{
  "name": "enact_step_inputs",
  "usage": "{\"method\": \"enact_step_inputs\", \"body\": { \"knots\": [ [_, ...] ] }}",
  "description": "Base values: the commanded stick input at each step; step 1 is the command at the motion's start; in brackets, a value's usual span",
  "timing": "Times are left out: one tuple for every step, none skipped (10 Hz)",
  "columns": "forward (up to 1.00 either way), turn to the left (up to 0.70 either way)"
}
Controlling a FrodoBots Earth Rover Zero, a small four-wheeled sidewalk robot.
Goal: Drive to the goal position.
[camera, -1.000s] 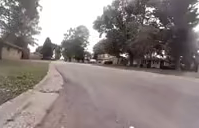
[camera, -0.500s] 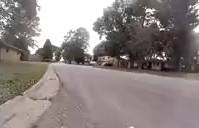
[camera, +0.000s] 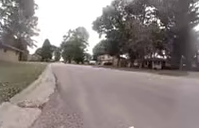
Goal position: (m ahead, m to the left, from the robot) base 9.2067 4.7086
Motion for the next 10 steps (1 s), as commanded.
{"method": "enact_step_inputs", "body": {
  "knots": [
    [0.70, 0.00],
    [0.70, 0.00],
    [0.70, 0.00],
    [0.70, 0.00],
    [0.70, 0.00],
    [0.70, 0.00],
    [0.70, 0.00],
    [0.70, 0.00],
    [0.70, 0.00],
    [0.70, 0.00]
  ]
}}
